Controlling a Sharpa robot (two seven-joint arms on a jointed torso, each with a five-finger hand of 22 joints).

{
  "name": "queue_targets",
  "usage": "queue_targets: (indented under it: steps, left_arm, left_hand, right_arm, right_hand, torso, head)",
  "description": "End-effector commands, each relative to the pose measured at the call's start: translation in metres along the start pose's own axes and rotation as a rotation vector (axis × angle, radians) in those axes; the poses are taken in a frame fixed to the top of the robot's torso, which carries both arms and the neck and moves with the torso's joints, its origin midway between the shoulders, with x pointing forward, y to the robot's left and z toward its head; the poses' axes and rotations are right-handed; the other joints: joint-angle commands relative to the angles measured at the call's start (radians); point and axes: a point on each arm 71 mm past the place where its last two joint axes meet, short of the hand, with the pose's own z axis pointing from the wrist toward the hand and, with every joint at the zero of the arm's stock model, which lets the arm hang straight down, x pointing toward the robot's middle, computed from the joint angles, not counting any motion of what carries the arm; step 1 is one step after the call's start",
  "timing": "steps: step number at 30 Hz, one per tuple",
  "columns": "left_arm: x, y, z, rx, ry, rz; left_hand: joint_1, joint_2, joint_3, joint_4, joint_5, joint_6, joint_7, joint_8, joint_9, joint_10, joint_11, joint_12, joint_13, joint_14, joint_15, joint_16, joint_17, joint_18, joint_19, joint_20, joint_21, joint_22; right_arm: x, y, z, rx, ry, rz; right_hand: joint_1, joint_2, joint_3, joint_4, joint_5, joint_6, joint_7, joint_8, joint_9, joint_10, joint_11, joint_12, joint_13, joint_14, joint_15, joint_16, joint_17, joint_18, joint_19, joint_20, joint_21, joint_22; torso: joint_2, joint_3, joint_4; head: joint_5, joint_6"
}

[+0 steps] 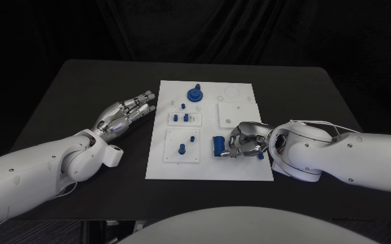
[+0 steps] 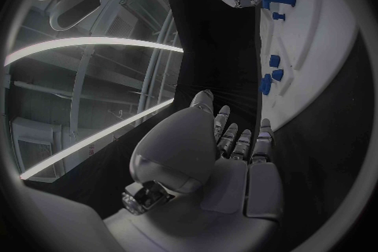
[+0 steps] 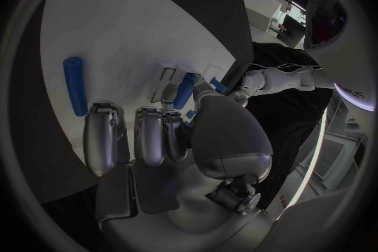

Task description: Assemble the parts on the task board

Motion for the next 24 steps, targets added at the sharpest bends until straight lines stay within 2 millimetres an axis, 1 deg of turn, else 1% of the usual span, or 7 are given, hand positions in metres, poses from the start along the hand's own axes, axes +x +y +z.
queue_targets:
  steps: [1, 5, 15, 16, 19, 20, 24]
  left_arm:
    - [0.002, -0.002, 0.001, 0.045, 0.010, -0.016]
    - [0.002, -0.002, 0.001, 0.044, 0.011, -0.017]
    - [0.001, -0.002, 0.000, 0.043, 0.009, -0.016]
    - [0.001, -0.002, -0.001, 0.043, 0.008, -0.016]
    - [0.001, -0.002, -0.001, 0.043, 0.007, -0.015]
    - [0.001, -0.002, -0.001, 0.043, 0.006, -0.014]
    - [0.000, -0.002, -0.001, 0.044, 0.002, -0.011]
  left_hand:
    - [0.003, 0.001, 0.006, 0.000, 0.005, 0.003, 0.007, -0.001, 0.000, -0.002, 0.006, -0.001, -0.001, 0.001, 0.008, -0.001, -0.001, 0.009, 0.001, 0.008, 0.005, 0.001]
    - [0.003, 0.001, 0.006, 0.000, 0.005, 0.003, 0.007, -0.001, 0.000, -0.002, 0.006, -0.001, -0.001, 0.001, 0.008, -0.001, -0.001, 0.009, 0.001, 0.008, 0.005, 0.001]
    - [0.003, 0.002, 0.007, 0.001, 0.006, 0.002, 0.007, -0.001, 0.000, -0.002, 0.007, -0.001, 0.000, 0.004, 0.010, 0.000, 0.000, 0.009, 0.002, 0.009, 0.005, 0.002]
    - [0.003, 0.002, 0.007, 0.001, 0.006, 0.002, 0.007, -0.001, 0.000, -0.002, 0.007, -0.001, 0.000, 0.004, 0.010, 0.000, 0.000, 0.009, 0.002, 0.009, 0.005, 0.002]
    - [0.003, 0.003, 0.008, 0.001, 0.006, 0.003, 0.007, -0.001, 0.000, -0.002, 0.007, 0.000, 0.000, 0.004, 0.010, 0.000, 0.000, 0.009, 0.002, 0.010, 0.005, 0.003]
    - [0.003, 0.003, 0.008, 0.001, 0.006, 0.003, 0.007, -0.001, 0.000, -0.002, 0.007, 0.000, 0.000, 0.004, 0.010, 0.000, 0.000, 0.009, 0.002, 0.010, 0.005, 0.003]
    - [0.002, 0.003, 0.009, 0.001, 0.006, 0.007, 0.008, 0.001, 0.001, 0.003, 0.009, 0.004, 0.001, 0.006, 0.011, 0.001, 0.000, 0.009, 0.005, 0.011, 0.007, 0.005]
  right_arm:
    - [0.002, -0.001, 0.001, 0.019, 0.009, -0.012]
    - [0.003, 0.000, 0.001, 0.015, 0.016, -0.015]
    - [-0.002, -0.002, -0.010, -0.003, -0.029, 0.013]
    - [-0.004, -0.003, -0.013, -0.002, -0.041, 0.017]
    - [-0.015, -0.007, -0.019, 0.006, -0.078, 0.023]
    - [-0.020, -0.009, -0.021, 0.012, -0.094, 0.023]
    - [-0.041, -0.016, -0.030, 0.043, -0.148, 0.021]
  right_hand:
    - [0.006, 0.004, 0.002, -0.006, 0.005, 0.000, -0.005, 0.004, 0.001, 0.106, -0.007, 0.003, 0.263, 0.065, -0.009, 0.001, 0.038, 0.004, 0.043, -0.009, -0.004, 0.216]
    - [0.013, 0.006, 0.002, -0.010, 0.005, -0.001, -0.005, 0.007, 0.003, 0.106, -0.008, 0.003, 0.263, 0.064, -0.009, 0.001, 0.038, 0.005, 0.041, -0.010, -0.007, 0.215]
    - [-0.007, -0.022, -0.030, 0.004, -0.011, -0.016, -0.004, 0.004, 0.004, 0.106, -0.007, 0.003, 0.263, 0.064, -0.009, 0.001, 0.037, 0.006, 0.040, -0.011, -0.011, 0.214]
    - [-0.008, -0.023, -0.033, 0.010, -0.011, -0.025, -0.001, -0.009, -0.006, 0.106, -0.006, 0.003, 0.263, 0.064, -0.009, 0.001, 0.038, 0.006, 0.040, -0.011, -0.011, 0.214]
    - [0.005, -0.016, -0.036, 0.025, -0.010, -0.035, 0.012, -0.092, -0.087, 0.106, 0.010, 0.003, 0.263, 0.065, 0.001, 0.001, 0.040, 0.005, 0.040, -0.005, -0.010, 0.214]
    - [0.015, -0.012, -0.037, 0.030, -0.003, -0.026, 0.024, -0.147, -0.147, 0.106, 0.022, 0.003, 0.263, 0.065, 0.006, 0.003, 0.042, 0.005, 0.041, 0.005, -0.010, 0.214]
    - [0.018, -0.001, -0.043, 0.044, -0.003, 0.011, 0.032, -0.197, -0.223, 0.106, 0.025, 0.003, 0.263, 0.065, 0.017, 0.004, 0.044, 0.005, 0.042, 0.012, -0.008, 0.215]
  torso:
    - [0.001, 0.0002, -0.0007]
    - [0.001, 0.0007, -0.0001]
    - [0.001, -0.0001, 0.0001]
    - [0.001, -0.0001, 0.0000]
    - [0.000, -0.0001, 0.0001]
    - [0.000, -0.0001, 0.0000]
    - [0.000, 0.0009, -0.0012]
  head:
    - [0.001, 0.000]
    - [0.001, 0.000]
    - [0.001, 0.000]
    - [0.000, 0.000]
    - [-0.003, 0.000]
    - [-0.005, 0.000]
    - [-0.007, 0.000]
